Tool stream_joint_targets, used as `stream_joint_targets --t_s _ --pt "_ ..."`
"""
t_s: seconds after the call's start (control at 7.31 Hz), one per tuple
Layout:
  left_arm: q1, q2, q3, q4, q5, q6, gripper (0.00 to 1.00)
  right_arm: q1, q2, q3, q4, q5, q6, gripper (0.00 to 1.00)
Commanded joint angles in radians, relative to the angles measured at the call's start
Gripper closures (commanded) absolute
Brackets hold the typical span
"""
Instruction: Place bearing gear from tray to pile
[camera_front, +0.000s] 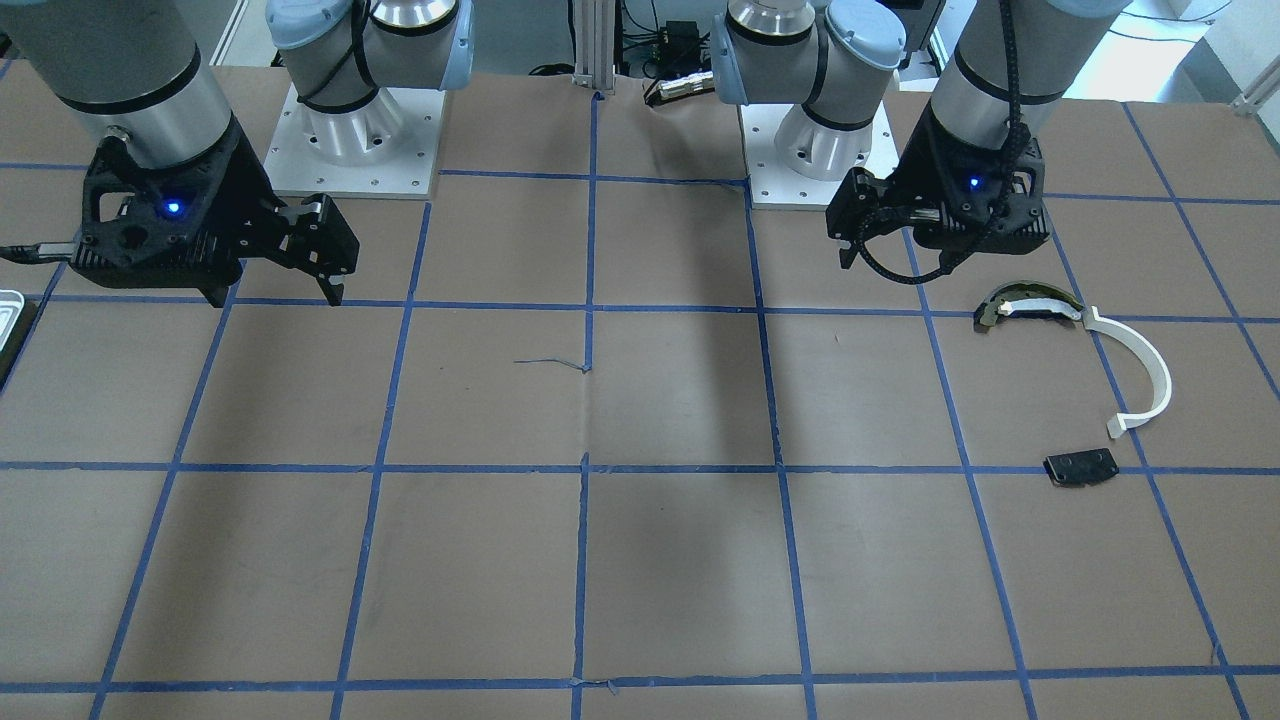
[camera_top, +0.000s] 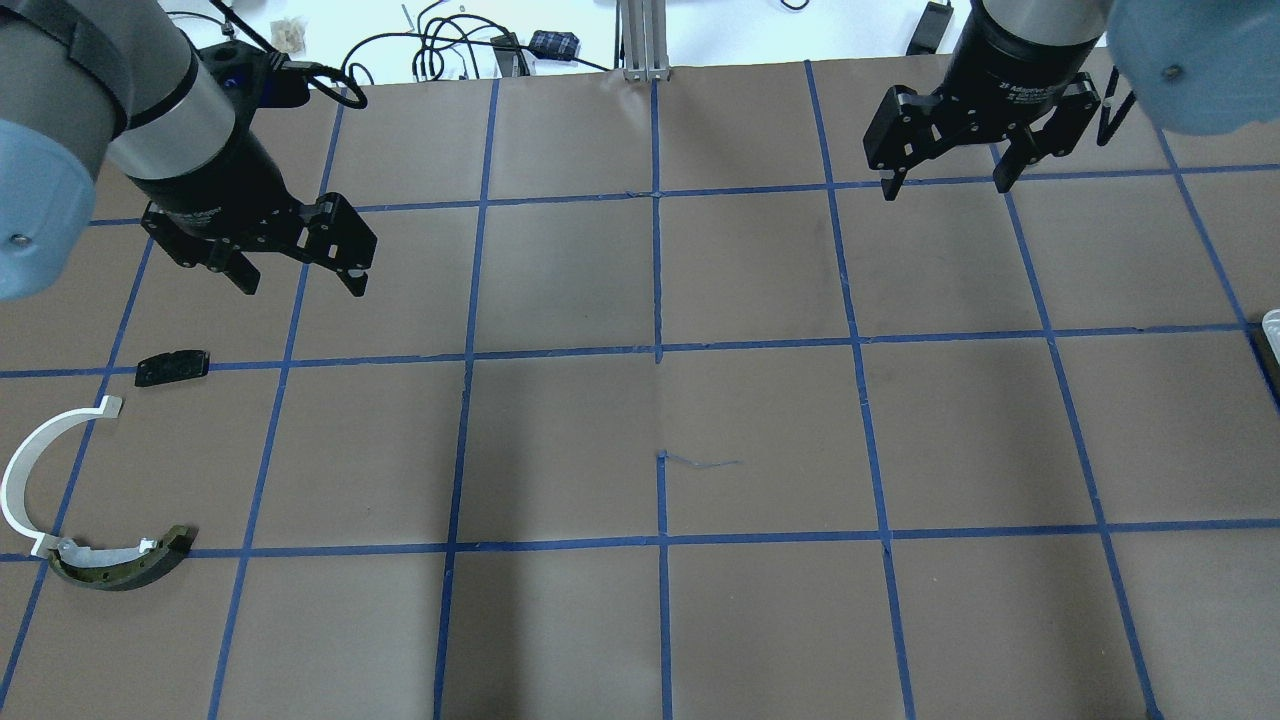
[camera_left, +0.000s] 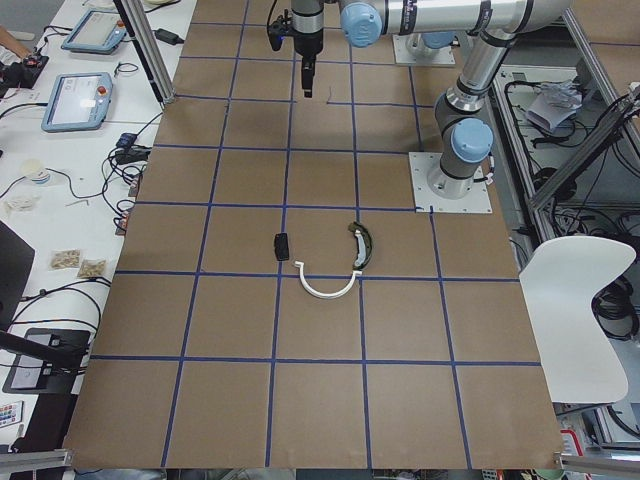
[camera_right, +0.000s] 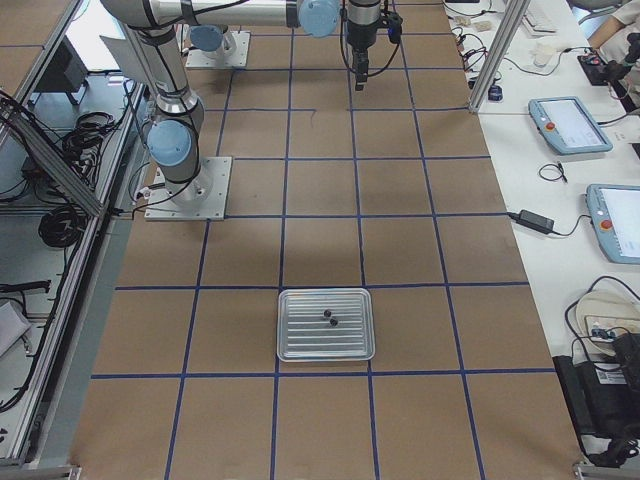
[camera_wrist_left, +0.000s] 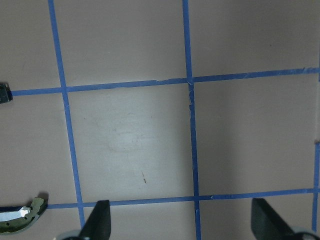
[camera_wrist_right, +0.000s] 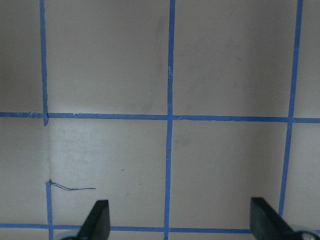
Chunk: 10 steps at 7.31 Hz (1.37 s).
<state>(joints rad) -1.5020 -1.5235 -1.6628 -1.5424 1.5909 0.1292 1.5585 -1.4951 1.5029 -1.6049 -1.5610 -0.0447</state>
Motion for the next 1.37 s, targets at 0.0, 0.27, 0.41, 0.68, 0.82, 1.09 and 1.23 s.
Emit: stream_joint_targets --t_s 0.0,0.27,0.41,0.68,0.82,1.09,1.23 --pt "-0.001 0.002 0.002 -0.008 -0.003 -0.003 0.00 0.000 -0.002 -0.003 -0.003 0.002 -0.003 0.00" --pt "-0.007 0.025 0.002 -0.015 0.000 -0.003 0.00 0.000 -0.004 0.000 0.003 -0.001 -0.001 0.00" --pt "-0.007 0.026 -0.003 -0.015 -0.002 -0.002 0.00 -0.014 0.003 0.000 -0.003 0.002 -0.007 0.00" --pt "-0.009 0.025 -0.011 -0.016 -0.002 0.000 0.00 -0.117 -0.005 -0.006 0.020 -0.026 -0.212 0.00" --pt "-0.009 0.025 -0.012 -0.016 -0.005 0.000 0.00 -0.227 -0.011 -0.006 0.028 -0.028 -0.347 0.00" --pt "-0.009 0.025 -0.012 -0.016 -0.005 0.001 0.00 -0.477 -0.004 0.003 0.034 -0.030 -0.847 0.00" --pt "-0.009 0.023 -0.012 -0.015 -0.005 0.000 0.00 -0.589 0.016 0.005 0.010 -0.046 -1.115 0.00"
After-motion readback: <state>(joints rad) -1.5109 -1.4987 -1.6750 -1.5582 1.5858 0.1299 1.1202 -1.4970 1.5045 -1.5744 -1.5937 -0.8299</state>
